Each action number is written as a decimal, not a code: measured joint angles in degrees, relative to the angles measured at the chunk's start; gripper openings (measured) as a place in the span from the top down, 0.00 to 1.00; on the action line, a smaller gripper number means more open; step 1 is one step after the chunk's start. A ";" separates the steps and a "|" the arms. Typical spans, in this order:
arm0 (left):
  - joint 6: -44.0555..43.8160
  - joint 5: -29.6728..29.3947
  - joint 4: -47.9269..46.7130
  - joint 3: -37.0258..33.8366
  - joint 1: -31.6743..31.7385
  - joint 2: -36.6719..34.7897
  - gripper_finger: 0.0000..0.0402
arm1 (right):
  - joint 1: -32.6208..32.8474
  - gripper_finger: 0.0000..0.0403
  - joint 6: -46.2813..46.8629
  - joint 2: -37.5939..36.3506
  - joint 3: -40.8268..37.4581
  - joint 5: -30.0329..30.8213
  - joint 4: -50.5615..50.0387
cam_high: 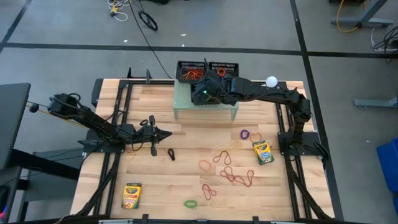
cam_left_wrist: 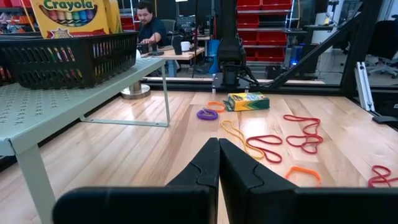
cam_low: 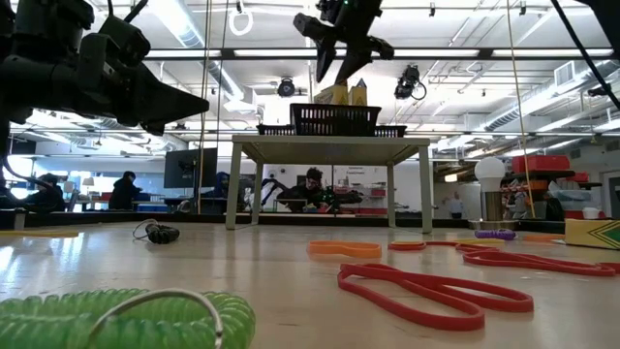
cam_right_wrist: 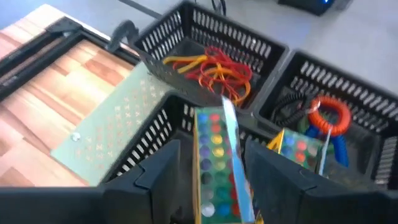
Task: Pick & Place Office Desk Supplies
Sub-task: Put the yellow crayon box into the bottom black bin
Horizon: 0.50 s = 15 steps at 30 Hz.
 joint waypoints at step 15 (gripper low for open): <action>0.01 -0.02 -0.42 0.00 0.02 0.00 0.98 | -3.78 0.49 -12.81 -0.65 1.47 -13.39 0.80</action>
